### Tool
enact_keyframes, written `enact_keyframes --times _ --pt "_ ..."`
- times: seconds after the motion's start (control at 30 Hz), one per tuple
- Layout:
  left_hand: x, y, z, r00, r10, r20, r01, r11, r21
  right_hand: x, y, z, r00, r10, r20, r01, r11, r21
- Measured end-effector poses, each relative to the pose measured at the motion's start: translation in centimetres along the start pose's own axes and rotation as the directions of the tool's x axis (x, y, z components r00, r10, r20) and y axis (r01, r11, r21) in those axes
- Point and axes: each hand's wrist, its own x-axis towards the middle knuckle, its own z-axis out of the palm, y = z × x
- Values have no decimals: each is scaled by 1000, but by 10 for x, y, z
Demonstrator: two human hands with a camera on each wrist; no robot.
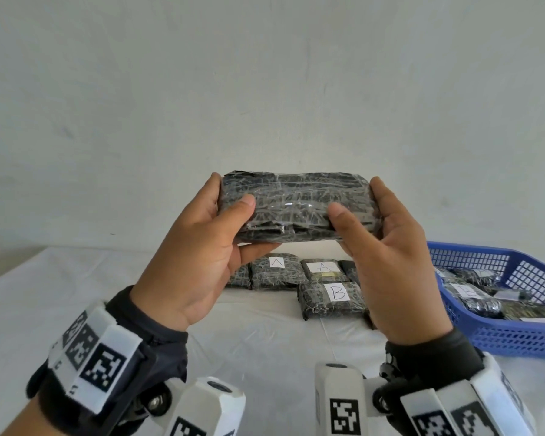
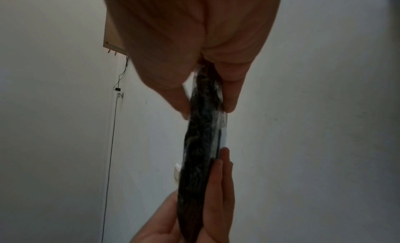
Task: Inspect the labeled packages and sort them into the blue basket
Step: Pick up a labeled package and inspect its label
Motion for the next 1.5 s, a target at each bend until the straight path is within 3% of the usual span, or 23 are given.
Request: enact_keyframes --times 0.13,0.37,0.47,0.57,0.7,0.87,0.97,1.17,1.33,1.5 --pt "-1 -4 2 1000 2 1 -2 997 80 -1 -2 0 999 -26 -22 23 993 -114" --pt "-1 -13 2 993 111 -42 -92 944 315 -8 -10 9 998 -47 -41 39 980 -193" --pt "-1 -9 2 993 106 -53 -87 956 280 -9 -10 7 998 -59 30 64 976 -209" --pt "0 0 -1 1000 19 -12 -17 986 164 -6 -9 0 990 -105 94 114 988 -106" --pt "-1 1 1 994 -89 67 83 993 87 -3 -9 -10 980 -194 38 192 980 41" --pt "1 -15 6 999 26 -35 -24 999 37 -3 -8 -8 997 -79 1 76 969 236" --pt "-2 -16 10 994 83 -71 -82 996 23 -1 -6 -2 996 -90 4 84 947 311" --pt "-5 -14 12 992 123 -3 -123 988 91 -7 -3 6 978 -181 -104 197 966 170" --pt "-5 -15 13 994 110 4 -110 983 148 -8 -9 9 993 -88 -83 106 965 241" --pt "-7 -23 16 997 83 -2 -81 983 166 -12 -4 21 967 -133 -218 177 964 197"
